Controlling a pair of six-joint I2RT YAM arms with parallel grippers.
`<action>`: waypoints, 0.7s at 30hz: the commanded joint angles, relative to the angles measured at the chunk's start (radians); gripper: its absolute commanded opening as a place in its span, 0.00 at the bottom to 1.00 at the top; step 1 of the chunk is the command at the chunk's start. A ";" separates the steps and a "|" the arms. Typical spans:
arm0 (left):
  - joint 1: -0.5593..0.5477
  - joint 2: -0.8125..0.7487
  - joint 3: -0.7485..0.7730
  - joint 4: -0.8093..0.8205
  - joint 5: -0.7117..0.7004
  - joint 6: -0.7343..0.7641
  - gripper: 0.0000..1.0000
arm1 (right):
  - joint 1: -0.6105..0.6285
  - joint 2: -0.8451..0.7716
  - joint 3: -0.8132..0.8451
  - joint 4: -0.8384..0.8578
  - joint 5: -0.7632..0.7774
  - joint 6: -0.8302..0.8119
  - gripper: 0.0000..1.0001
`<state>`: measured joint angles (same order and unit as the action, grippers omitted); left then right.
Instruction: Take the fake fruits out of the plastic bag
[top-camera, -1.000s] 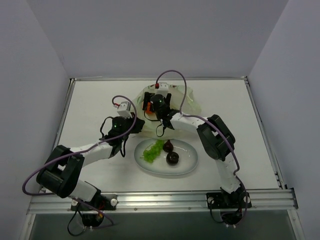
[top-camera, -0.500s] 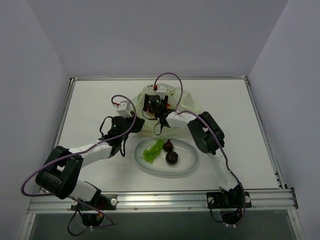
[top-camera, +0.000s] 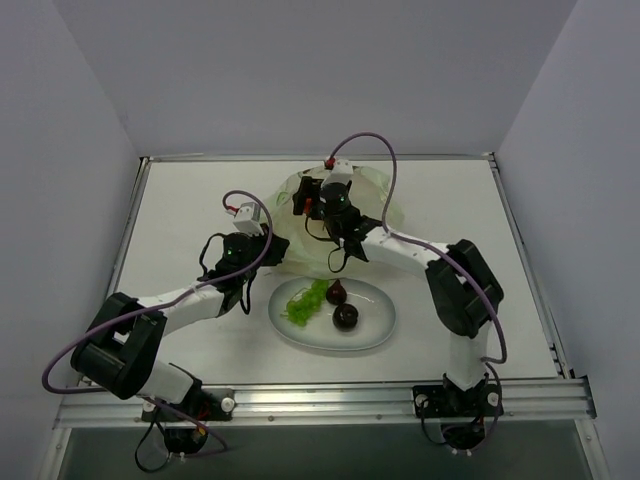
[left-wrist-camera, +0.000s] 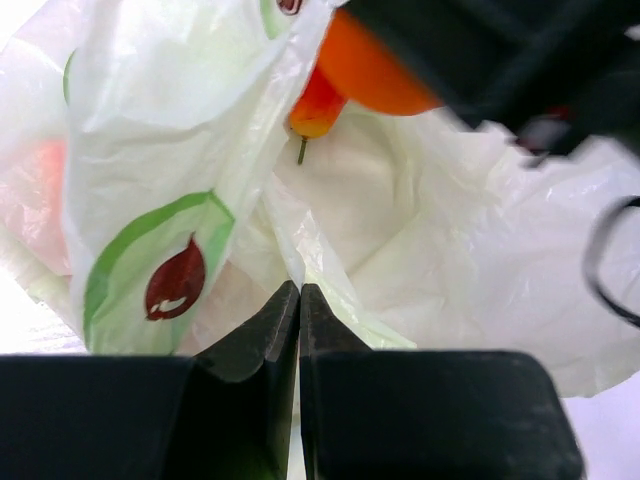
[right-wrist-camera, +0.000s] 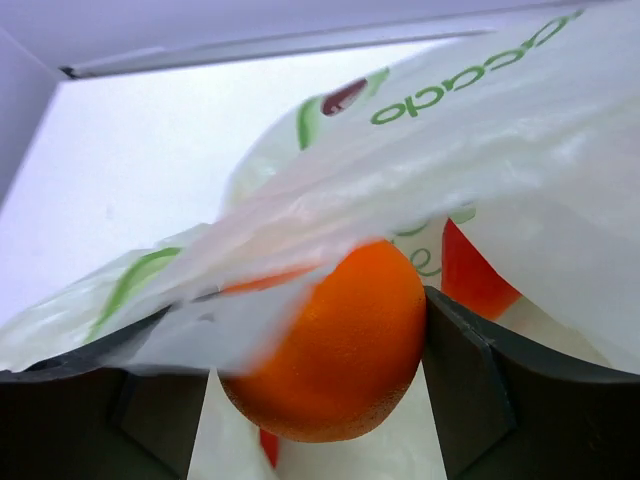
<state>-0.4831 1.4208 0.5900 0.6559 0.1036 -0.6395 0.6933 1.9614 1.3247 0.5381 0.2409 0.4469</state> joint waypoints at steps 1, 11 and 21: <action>0.000 -0.043 0.005 0.030 -0.016 0.015 0.02 | 0.009 -0.151 -0.100 0.046 -0.060 0.029 0.26; 0.000 -0.062 0.001 0.025 -0.024 0.020 0.02 | 0.135 -0.621 -0.422 -0.186 -0.107 0.010 0.26; 0.000 -0.060 0.002 0.021 -0.024 0.021 0.02 | 0.150 -1.021 -0.726 -0.601 0.031 0.232 0.26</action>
<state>-0.4831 1.3975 0.5751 0.6453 0.0856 -0.6350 0.8494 0.9756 0.6373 0.0944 0.2104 0.5831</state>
